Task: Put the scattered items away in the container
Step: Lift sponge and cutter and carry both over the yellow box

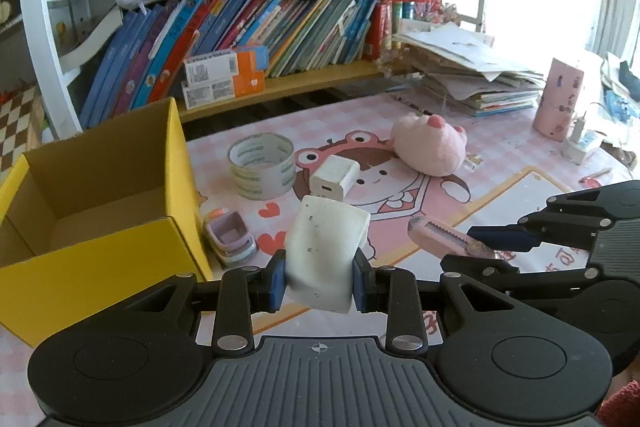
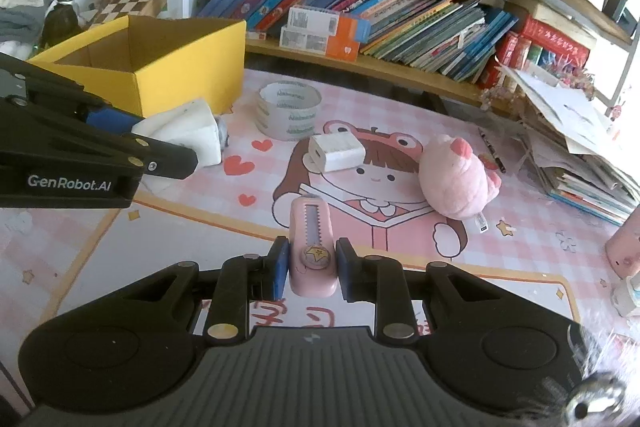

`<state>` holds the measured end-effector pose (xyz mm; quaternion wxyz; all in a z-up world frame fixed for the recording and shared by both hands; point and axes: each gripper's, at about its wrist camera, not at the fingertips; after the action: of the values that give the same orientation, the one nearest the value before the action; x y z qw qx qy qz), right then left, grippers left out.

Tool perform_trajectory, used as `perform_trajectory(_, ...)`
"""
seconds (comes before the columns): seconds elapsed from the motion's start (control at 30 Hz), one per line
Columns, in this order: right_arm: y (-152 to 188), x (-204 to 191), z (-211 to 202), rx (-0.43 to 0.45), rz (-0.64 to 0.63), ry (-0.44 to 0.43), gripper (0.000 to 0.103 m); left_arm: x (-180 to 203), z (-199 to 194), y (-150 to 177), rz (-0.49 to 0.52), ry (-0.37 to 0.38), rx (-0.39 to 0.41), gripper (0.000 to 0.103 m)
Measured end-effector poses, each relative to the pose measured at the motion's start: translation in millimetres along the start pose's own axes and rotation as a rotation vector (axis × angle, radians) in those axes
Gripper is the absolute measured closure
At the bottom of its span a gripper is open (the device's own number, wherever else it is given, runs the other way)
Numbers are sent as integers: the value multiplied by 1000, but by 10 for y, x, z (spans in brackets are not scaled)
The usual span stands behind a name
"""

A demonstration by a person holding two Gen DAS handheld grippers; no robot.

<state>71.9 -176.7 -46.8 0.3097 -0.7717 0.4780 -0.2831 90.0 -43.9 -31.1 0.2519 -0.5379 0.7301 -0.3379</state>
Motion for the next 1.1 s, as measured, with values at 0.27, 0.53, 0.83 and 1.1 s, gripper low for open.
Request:
perform_trajectory(0.27, -57, -248, -160, 30, 1, 34, 79, -176, -288, 68, 10, 19, 46, 73)
perform_trajectory(0.53, -168, -457, -266, 64, 7, 49, 79, -418, -560, 121, -3, 9, 90, 73)
perform_trajectory(0.83, -350, -729, -399, 126, -2, 37, 79, -746, -810, 176, -26, -24, 129, 73)
perform_trajectory(1.1, -528, -1051, -371, 146, -45, -6, 79, -1068, -942, 247, -62, -70, 146, 73)
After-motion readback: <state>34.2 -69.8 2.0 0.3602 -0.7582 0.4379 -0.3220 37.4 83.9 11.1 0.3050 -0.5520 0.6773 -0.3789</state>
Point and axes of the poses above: each gripper's, at about its wrist camera, not at the fingertips, and z roughly the way its jaws point, x to its right, y to its underside, and after that the axes turned 1 degree about y, right-handed
